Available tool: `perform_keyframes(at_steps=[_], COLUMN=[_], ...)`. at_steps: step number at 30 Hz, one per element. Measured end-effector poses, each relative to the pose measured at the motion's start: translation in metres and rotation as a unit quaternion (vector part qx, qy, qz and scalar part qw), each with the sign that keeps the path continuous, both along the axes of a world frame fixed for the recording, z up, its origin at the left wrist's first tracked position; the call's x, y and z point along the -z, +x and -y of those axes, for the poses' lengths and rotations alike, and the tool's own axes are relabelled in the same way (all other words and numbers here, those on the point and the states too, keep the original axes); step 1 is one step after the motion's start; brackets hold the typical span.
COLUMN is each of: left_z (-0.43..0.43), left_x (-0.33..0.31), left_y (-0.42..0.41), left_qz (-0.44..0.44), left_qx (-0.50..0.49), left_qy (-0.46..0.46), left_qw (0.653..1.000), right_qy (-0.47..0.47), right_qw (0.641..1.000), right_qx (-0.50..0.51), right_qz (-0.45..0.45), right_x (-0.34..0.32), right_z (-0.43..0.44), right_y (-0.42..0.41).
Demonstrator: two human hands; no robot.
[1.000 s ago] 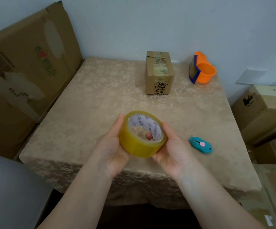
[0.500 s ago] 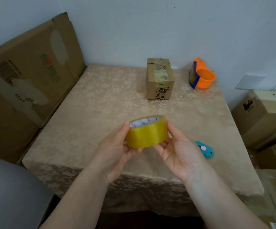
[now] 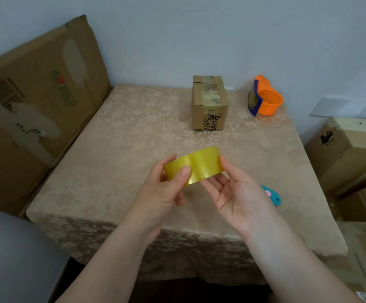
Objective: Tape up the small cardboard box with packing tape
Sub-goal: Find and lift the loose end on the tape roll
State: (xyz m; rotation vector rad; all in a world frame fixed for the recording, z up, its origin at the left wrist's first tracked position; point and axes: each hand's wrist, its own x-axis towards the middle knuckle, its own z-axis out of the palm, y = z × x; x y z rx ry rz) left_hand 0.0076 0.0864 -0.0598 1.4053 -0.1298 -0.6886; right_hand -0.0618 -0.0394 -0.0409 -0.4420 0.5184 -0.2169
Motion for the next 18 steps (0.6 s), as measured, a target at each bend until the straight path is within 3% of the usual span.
perform_keyframes(at_steps=[3,8,14,18], left_z=[0.000,-0.002,-0.008,-0.010], left_x=[-0.001,-0.008,-0.017,-0.021], left_y=[-0.002,-0.005,-0.001,-0.001], left_qz=[0.052,0.056,-0.051,-0.148], left_qx=[-0.001,0.033,0.059,0.054], left_qy=[0.033,0.032,-0.025,-0.095], left_qw=[0.998,0.997,0.997,0.983], right_qy=[0.022,0.028,-0.198,-0.189], right_qw=[0.999,0.996,0.944,0.951], right_qx=[0.001,0.001,-0.054,-0.047], right_qz=[-0.032,-0.084,-0.257,-0.240], right_x=[0.002,0.005,0.015,0.013], right_z=[0.002,0.009,0.018,0.015], right_y=[-0.001,-0.002,-0.003,-0.005])
